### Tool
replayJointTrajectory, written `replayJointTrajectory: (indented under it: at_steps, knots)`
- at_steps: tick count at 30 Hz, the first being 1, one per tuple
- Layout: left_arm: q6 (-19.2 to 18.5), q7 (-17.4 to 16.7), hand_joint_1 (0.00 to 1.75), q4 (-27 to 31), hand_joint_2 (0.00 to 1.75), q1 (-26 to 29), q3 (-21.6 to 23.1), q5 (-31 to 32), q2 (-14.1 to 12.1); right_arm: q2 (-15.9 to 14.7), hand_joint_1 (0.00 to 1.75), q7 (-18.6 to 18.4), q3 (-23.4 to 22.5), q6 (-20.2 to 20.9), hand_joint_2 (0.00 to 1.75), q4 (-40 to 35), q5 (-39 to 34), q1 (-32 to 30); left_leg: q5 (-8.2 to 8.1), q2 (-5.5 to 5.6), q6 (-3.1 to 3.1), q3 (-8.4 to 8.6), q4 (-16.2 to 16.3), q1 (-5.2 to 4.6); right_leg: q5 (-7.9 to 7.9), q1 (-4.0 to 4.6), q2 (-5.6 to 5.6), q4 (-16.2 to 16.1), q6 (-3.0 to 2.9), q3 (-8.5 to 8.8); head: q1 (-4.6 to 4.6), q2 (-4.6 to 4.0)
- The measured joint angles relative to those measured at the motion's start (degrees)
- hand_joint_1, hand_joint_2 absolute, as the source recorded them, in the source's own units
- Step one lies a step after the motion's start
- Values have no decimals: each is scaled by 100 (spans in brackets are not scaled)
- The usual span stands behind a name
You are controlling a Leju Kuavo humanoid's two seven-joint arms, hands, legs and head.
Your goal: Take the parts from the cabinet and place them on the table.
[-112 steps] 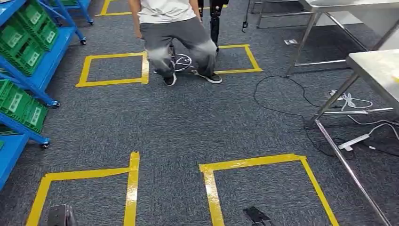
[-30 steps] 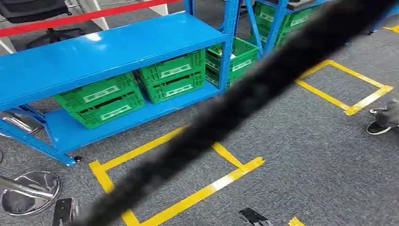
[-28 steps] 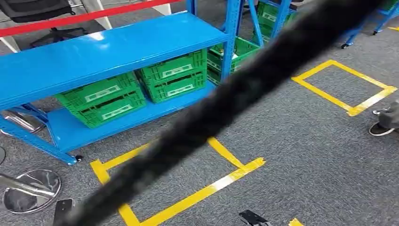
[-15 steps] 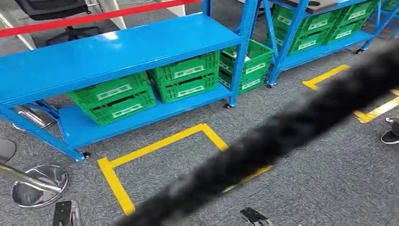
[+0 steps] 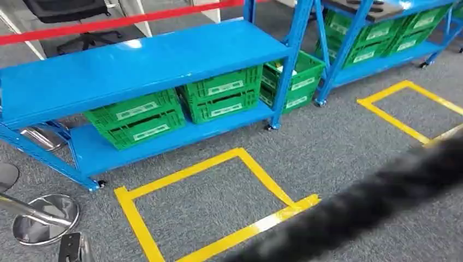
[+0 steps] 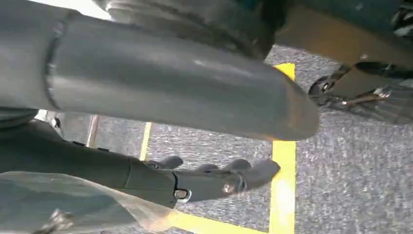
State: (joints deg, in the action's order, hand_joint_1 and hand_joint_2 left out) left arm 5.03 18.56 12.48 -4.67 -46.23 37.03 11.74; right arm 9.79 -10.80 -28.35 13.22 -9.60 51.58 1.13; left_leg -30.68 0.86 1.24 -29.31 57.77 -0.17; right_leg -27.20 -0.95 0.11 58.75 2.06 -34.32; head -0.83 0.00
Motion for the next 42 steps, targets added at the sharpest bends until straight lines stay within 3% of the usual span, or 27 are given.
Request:
replayJointTrajectory:
  at_steps: [3, 4, 6, 7, 8, 9, 11, 12, 15, 17, 19, 22, 23, 25, 27, 28, 29, 30, 32, 34, 35, 36, 37, 38, 39, 40, 42]
  knots:
    - [4, 4, 0, 0, 0, -9, 0, 0, -11, -2, 0, 13, -4, -2, 0, 0, 42, -11, -120, -16, -100, 55, 75, 21, -64, -38, 2, -53, -96, 106, 2, 0]
    - [4, 4, 0, 0, 0, -28, 0, 0, -9, -4, 0, 17, -7, -2, 0, 0, 40, -2, -253, -28, -137, -119, 413, 28, -108, -46, -13, -54, -140, 153, -59, 0]
    - [4, 4, 0, 0, 0, -17, 2, 4, -7, -4, 0, 22, -4, -4, 0, 0, 40, 12, -577, -29, -180, -647, 1351, 57, -199, -45, -15, -54, -155, 244, -101, 0]
    - [4, 4, 0, 0, 0, -4, 0, 4, -7, -4, 0, 24, -7, -9, 0, 0, 42, 1, -639, -29, -191, -886, 1714, 65, -245, -45, -13, -54, -151, 299, -103, 0]
    - [4, 4, 0, 0, 0, 14, 0, 4, -7, -4, 0, 24, -7, -24, 0, 0, 42, -18, -539, -30, -194, -1036, 1829, 72, -300, -45, -8, -54, -145, 375, -109, 0]
    - [4, 4, 0, 0, 0, 20, -2, 4, -11, -4, 0, 31, -7, -24, 0, 0, 42, -26, -281, -31, -189, -1038, 1667, 74, -360, -48, -2, -54, -133, 459, -116, 0]
    - [2, 4, 0, 0, 0, 17, -4, 4, -22, -2, 0, 50, -9, -22, 0, 0, 42, -22, 449, -34, -138, -802, 808, 72, -487, -52, 6, -58, -86, 653, -116, 0]
    - [0, 4, 0, 0, 0, 24, -4, 4, -24, 0, 0, 59, -9, -20, 0, 0, 42, -24, 603, -40, -104, -686, 497, 59, -549, -58, 0, -76, -72, 646, -114, 0]
    - [-7, 0, 0, -7, 0, 9, 0, 13, -24, 0, 0, 68, -9, 0, 0, 7, 42, 9, 301, -62, 20, -495, 226, -23, -591, -45, -18, -192, 46, 735, -160, -2]
    - [-9, 0, 0, -7, 0, 15, -2, 13, -24, 0, 0, 68, -9, 11, 0, 5, 42, 13, 284, -24, 98, -385, 118, 9, -502, -46, -33, -134, 129, 841, -157, -2]
    - [-11, 0, 0, -7, 0, 19, -9, 13, -33, 0, 0, 72, -7, 0, 0, 4, 42, 37, 252, -34, 149, -225, 9, 37, -566, -41, -19, 307, 134, 579, -107, -2]
    - [-15, 0, 0, -7, 0, 3, -11, 13, -31, 0, 0, 87, -7, 28, 0, 4, 42, 51, 117, -34, 196, -107, 1, 16, -1017, -29, -18, 1435, 148, -286, -81, -2]
    - [-13, 0, 0, -7, 0, 16, -13, 13, -24, 0, 0, 85, -7, 31, 0, 4, 42, 34, 57, -24, 199, -36, 1, 9, -1046, -23, -18, 1538, 164, -468, -70, -2]
    - [-13, 0, 0, -7, 0, 24, -15, 13, -20, 0, 0, 87, -7, 31, 0, 4, 42, 10, -73, -5, 192, 145, 1, 3, -711, -10, -18, 1150, 124, -513, -68, -2]
    - [-7, 0, 0, -7, 0, 22, -22, 13, -17, 0, 0, 87, -7, 33, 0, 7, 38, -6, -239, -4, 167, 366, -2, -5, 43, 20, -22, 267, 46, -353, -68, -2]
    - [-9, 0, 0, -13, 0, 29, -24, 13, -13, -6, 0, 87, -7, 42, 0, 11, 38, -24, -311, -7, 142, 419, -2, -11, 185, 48, -21, 203, -3, -386, -79, -2]
    - [-11, 0, 0, -13, 0, 28, -26, 15, -15, -7, 0, 90, -7, 46, 0, 15, 33, -26, -345, -2, 95, 405, -16, -10, 3, 64, -35, 111, -12, -356, -94, -13]
    - [-15, 2, 0, -15, 0, 36, -31, 18, -13, -4, 0, 101, -7, 50, 0, 13, 24, -19, -393, -14, 42, 437, -63, -1, 117, 76, -21, 151, -72, -267, -116, -13]
    - [-15, 17, 0, -15, 0, 31, -31, 35, -9, -4, 0, 105, -13, 48, 0, 13, 24, -45, -362, -16, 6, 558, -36, -13, 44, 68, -14, 99, -137, -201, -88, -11]
    - [-2, 28, 0, -15, 0, 23, -31, 46, -20, -2, 0, 120, -28, 42, 0, 13, 22, -39, -328, -27, -54, 396, 383, -13, 0, 10, -13, -22, -186, 23, -109, -9]
    - [-2, 30, 0, -15, 0, 12, -31, 59, -15, -2, 0, 120, -31, 44, 0, 13, 22, -16, -374, -30, -95, 138, 795, 9, -31, 10, -13, -61, -211, 91, -140, -9]
    - [0, 33, 0, -15, 0, 10, -28, 70, -17, 2, 0, 122, -28, 46, 0, 13, 22, -8, -506, -31, -128, -102, 1129, 27, -68, 8, -11, -72, -209, 139, -140, -11]
    - [4, 35, 0, -15, 0, 19, -31, 77, -17, 5, 0, 127, -31, 48, 0, 13, 22, -17, -781, -31, -161, -414, 1507, 48, -139, 7, -4, -79, -204, 214, -142, -9]
    - [7, 35, 0, -15, 0, 38, -31, 81, -17, 4, 0, 133, -31, 61, 0, 13, 22, -33, -958, -32, -178, -606, 1654, 60, -204, 6, -1, -79, -200, 292, -144, -9]
    - [9, 37, 0, -15, 0, 52, -33, 83, -17, 4, 0, 127, -33, 63, 0, 15, 22, -47, -967, -33, -187, -705, 1621, 68, -268, 5, 7, -79, -192, 378, -144, -9]
    - [11, 39, 0, -15, 0, 61, -33, 83, -17, 4, 0, 129, -37, 63, 0, 15, 22, -54, -812, -34, -183, -727, 1419, 71, -339, 5, 13, -79, -186, 484, -142, -9]
    - [17, 50, 0, -15, 0, 74, -33, 83, -17, 7, 0, 136, -42, 68, 0, 15, 22, -43, -81, -38, -137, -651, 703, 69, -483, 4, 18, -85, -139, 691, -162, -9]
